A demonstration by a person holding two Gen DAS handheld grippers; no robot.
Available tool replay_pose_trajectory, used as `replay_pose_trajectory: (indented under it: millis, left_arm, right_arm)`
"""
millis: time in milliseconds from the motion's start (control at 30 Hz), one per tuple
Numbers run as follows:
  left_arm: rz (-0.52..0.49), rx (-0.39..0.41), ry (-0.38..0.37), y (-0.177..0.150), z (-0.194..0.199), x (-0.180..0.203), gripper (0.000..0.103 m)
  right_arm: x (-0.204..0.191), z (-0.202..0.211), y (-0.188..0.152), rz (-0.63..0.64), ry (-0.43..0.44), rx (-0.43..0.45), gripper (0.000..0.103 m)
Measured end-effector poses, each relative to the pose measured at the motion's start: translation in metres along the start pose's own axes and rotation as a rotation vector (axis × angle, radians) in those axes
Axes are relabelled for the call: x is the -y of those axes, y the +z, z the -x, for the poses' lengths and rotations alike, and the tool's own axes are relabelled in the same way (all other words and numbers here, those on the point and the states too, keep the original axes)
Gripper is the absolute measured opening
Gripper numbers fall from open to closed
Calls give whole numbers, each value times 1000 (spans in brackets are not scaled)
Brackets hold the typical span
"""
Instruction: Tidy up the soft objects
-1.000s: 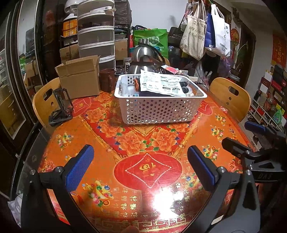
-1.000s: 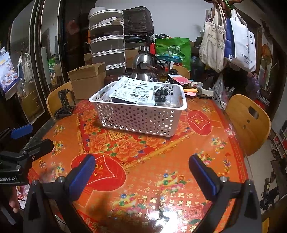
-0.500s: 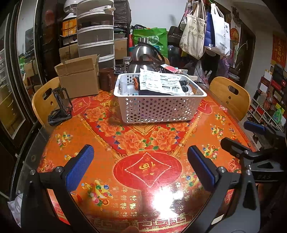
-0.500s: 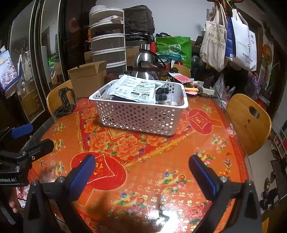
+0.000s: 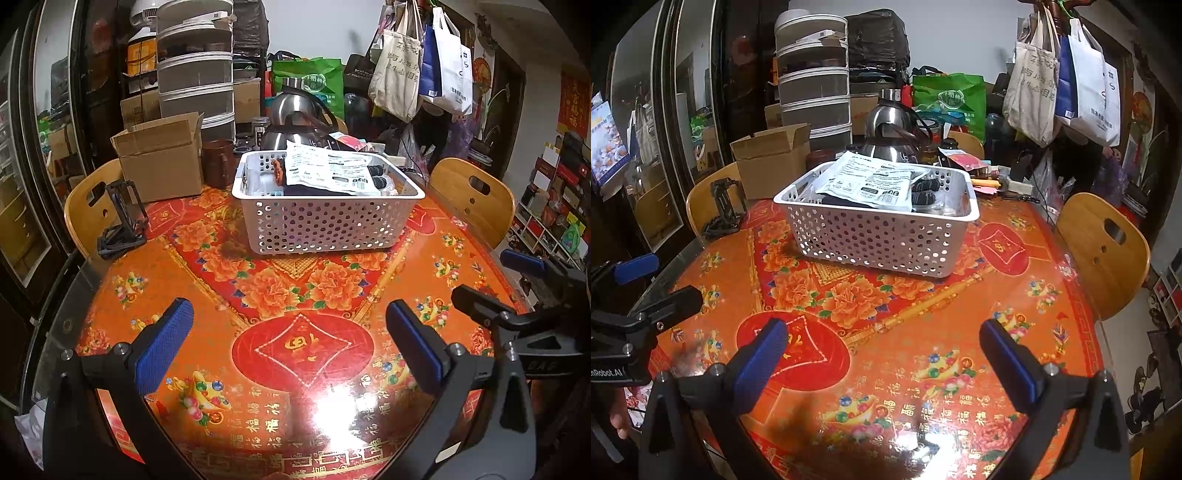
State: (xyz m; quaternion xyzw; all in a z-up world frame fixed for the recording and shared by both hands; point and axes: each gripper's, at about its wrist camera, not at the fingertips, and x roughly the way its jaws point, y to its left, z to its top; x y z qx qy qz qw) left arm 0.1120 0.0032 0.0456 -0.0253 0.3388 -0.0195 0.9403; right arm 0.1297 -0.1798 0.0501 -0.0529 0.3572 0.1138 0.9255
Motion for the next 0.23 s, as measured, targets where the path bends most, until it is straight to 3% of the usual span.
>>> replay_pose_trajectory:
  millis: [233]
  left_arm:
    - [13, 12, -1, 1, 3, -4, 103]
  right_arm:
    - [0, -2, -1, 6, -1, -4, 103]
